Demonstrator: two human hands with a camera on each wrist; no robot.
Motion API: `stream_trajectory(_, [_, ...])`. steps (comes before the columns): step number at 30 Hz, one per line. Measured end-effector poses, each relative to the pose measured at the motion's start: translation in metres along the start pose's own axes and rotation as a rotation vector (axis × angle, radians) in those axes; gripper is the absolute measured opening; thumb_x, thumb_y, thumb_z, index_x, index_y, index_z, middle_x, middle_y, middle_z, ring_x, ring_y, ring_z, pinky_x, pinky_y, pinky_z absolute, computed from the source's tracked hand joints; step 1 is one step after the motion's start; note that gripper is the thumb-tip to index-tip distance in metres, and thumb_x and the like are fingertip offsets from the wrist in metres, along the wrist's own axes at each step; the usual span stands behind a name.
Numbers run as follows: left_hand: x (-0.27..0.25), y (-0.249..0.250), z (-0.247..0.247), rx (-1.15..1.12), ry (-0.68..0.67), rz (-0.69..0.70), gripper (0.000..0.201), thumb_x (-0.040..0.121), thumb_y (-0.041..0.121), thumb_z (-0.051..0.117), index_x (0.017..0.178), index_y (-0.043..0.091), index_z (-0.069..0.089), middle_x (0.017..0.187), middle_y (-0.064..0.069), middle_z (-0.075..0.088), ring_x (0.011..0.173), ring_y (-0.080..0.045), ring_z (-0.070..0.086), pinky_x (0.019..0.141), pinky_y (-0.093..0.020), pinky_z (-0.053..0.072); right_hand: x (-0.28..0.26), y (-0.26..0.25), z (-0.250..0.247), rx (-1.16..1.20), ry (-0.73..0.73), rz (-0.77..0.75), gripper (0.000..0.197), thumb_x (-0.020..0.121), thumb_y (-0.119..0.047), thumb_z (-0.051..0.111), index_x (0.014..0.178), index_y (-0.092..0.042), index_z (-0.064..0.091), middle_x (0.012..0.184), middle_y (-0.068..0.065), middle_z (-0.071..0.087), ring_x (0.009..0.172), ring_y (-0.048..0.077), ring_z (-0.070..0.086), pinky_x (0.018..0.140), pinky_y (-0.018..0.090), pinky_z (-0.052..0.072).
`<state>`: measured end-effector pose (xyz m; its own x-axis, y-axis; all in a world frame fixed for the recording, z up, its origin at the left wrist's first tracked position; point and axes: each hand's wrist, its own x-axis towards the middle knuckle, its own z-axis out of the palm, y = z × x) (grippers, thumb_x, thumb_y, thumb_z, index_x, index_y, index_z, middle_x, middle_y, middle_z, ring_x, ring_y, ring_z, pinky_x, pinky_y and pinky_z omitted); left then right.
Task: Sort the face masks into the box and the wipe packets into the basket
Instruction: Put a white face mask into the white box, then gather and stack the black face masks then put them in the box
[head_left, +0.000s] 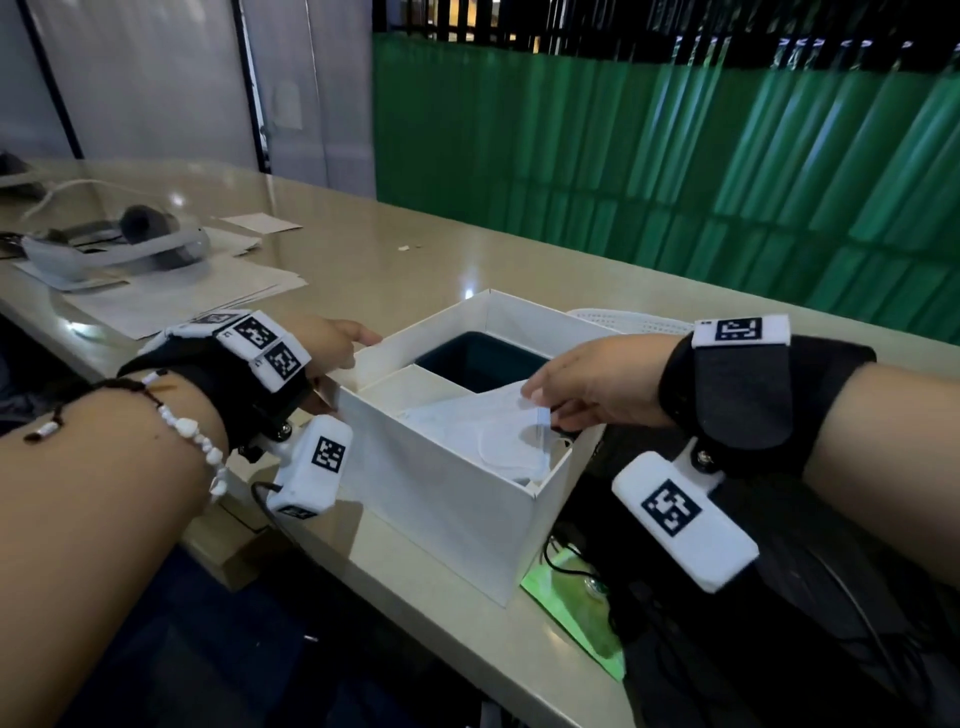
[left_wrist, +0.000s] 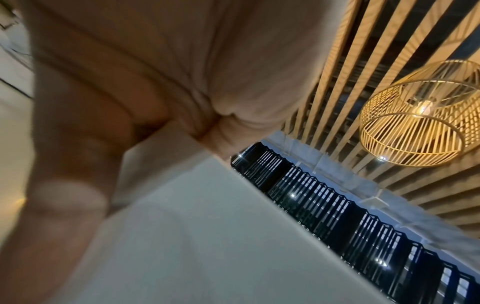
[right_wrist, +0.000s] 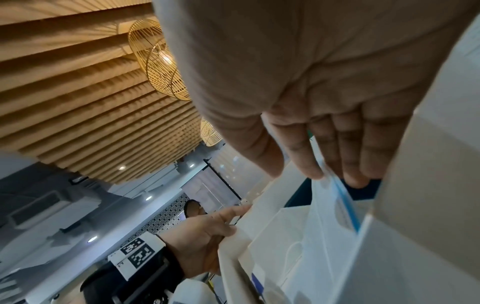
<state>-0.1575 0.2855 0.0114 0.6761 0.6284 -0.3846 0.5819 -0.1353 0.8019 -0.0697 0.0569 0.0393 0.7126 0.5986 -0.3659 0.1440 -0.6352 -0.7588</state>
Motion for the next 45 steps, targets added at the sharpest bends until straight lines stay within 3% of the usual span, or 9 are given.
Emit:
stream_trajectory(3, [-0.007,0.003,0.003,-0.011,0.018,-0.003,0.052,0.097,-0.004,0.023,0.128,0.024,0.053,0.113,-0.015,0.046,0.076,-0.033,0.055,0.088,-0.052,0.049,-0.005,-0.005,-0.002,-0.1,0.005,-0.008,0.031,0.09,-0.01,0.054,0.118,0.004,0.058,0.104,0.013,0.065,0.084,0.016,0.062,0.076,0.02,0.05])
stream_trajectory(7, [-0.015,0.005,0.01,-0.012,0.064,0.034,0.051,0.096,-0.004,0.02,0.127,0.02,0.053,0.094,-0.012,0.044,0.063,-0.03,0.051,0.056,-0.045,0.054,-0.014,-0.008,0.01,-0.19,-0.104,0.043,0.03,0.09,-0.002,0.049,0.115,0.013,0.058,0.075,0.012,0.065,0.062,0.014,0.062,0.045,0.013,0.048])
stream_trajectory(11, [-0.016,0.001,0.013,-0.027,0.067,0.054,0.052,0.096,-0.005,0.018,0.127,0.021,0.052,0.114,-0.015,0.038,0.065,-0.032,0.052,0.035,-0.042,0.049,-0.012,-0.004,0.017,-0.173,-0.181,0.02,0.032,0.091,-0.001,0.047,0.118,0.014,0.055,0.088,0.014,0.064,0.07,0.015,0.061,0.051,0.009,0.05])
stream_trajectory(15, [-0.018,0.003,0.013,-0.038,0.072,0.067,0.052,0.097,-0.005,0.02,0.132,0.02,0.05,0.136,-0.019,0.035,0.094,-0.043,0.054,0.064,-0.055,0.053,-0.006,-0.001,0.014,-0.176,-0.149,0.015,0.029,0.09,-0.003,0.049,0.114,0.011,0.056,0.081,0.01,0.063,0.069,0.015,0.062,0.057,0.011,0.051])
stream_trajectory(20, [-0.016,0.0,0.016,-0.035,0.082,0.059,0.051,0.098,-0.002,0.02,0.132,0.021,0.05,0.117,-0.017,0.035,0.077,-0.038,0.055,0.045,-0.049,0.052,-0.002,0.003,0.017,-0.542,-0.127,-0.002,0.021,0.09,-0.028,0.055,0.097,-0.014,0.069,0.08,-0.01,0.067,0.068,0.002,0.059,0.064,0.012,0.044])
stream_trajectory(25, [-0.014,0.001,0.014,0.039,0.09,0.066,0.054,0.097,-0.004,0.019,0.134,0.021,0.05,0.14,-0.022,0.035,0.115,-0.05,0.049,0.09,-0.06,0.045,0.002,0.002,0.022,-0.855,-0.144,-0.001,0.038,0.09,-0.044,0.05,0.118,-0.022,0.064,0.128,-0.007,0.058,0.118,0.016,0.053,0.106,0.026,0.034])
stream_trajectory(34, [-0.038,0.031,0.025,0.737,0.116,0.216,0.045,0.1,0.024,0.041,0.141,0.007,0.039,0.149,-0.009,0.036,0.136,-0.026,0.034,0.11,-0.032,0.024,-0.025,0.013,-0.033,-0.786,0.147,-0.257,0.023,0.091,-0.041,0.049,0.107,-0.034,0.064,0.112,-0.01,0.058,0.108,0.013,0.053,0.099,0.029,0.039])
stream_trajectory(40, [-0.079,0.089,0.056,0.631,0.064,0.482,0.05,0.093,0.046,0.046,0.137,0.024,0.046,0.143,-0.002,0.045,0.129,-0.024,0.043,0.108,-0.041,0.035,-0.059,0.035,-0.076,-0.695,0.308,-0.242,0.022,0.091,-0.038,0.051,0.108,-0.032,0.064,0.112,-0.006,0.062,0.11,0.015,0.054,0.101,0.031,0.039])
stream_trajectory(45, [-0.124,0.136,0.121,0.385,-0.234,0.609,0.046,0.098,0.036,0.041,0.141,0.02,0.038,0.138,0.0,0.047,0.121,-0.017,0.047,0.091,-0.04,0.043,-0.09,0.066,-0.113,-0.619,0.423,-0.145,0.019,0.089,-0.039,0.055,0.102,-0.033,0.066,0.106,-0.007,0.065,0.104,0.013,0.057,0.101,0.031,0.04])
